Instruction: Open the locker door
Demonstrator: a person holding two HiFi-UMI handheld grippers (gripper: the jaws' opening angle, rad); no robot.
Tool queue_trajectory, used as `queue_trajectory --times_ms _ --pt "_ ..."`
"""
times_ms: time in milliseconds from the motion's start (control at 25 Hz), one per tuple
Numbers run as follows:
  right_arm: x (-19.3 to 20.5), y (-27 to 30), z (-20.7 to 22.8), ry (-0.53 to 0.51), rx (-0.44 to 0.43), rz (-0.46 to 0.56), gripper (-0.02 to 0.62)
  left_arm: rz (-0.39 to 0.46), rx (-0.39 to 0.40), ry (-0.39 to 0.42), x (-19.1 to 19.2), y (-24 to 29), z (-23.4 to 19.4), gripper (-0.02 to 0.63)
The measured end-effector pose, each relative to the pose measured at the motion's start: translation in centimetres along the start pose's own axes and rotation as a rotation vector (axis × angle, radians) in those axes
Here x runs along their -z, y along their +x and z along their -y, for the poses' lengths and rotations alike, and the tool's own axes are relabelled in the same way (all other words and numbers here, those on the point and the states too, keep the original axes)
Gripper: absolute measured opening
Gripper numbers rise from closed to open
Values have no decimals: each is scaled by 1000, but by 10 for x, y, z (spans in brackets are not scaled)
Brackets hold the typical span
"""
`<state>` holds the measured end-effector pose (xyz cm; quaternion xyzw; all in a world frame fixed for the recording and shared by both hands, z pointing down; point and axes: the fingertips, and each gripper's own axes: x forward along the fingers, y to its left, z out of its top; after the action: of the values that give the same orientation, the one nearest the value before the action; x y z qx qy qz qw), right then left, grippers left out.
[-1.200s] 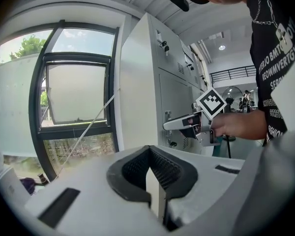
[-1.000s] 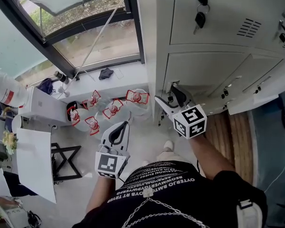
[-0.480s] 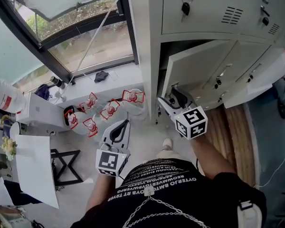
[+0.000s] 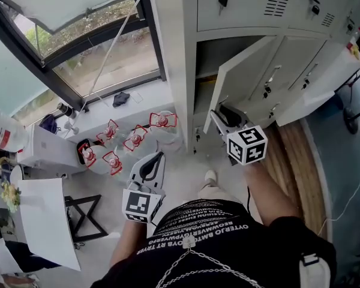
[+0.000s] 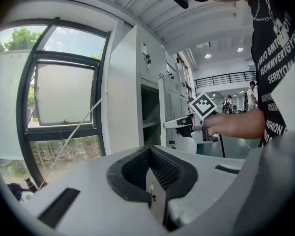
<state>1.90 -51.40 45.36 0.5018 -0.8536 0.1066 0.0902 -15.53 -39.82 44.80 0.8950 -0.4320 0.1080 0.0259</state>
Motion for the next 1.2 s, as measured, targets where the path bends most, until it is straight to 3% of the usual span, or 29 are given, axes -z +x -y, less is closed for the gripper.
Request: queue_trajectory --times_ms 520,960,1200 --pt "16 -54 7 21 108 -22 123 10 97 6 13 -27 12 -2" --pt "32 -121 34 32 188 -15 124 24 184 38 -3 -1 59 -2" --pt "37 -159 64 34 184 -1 128 16 199 54 -14 26 99 -2"
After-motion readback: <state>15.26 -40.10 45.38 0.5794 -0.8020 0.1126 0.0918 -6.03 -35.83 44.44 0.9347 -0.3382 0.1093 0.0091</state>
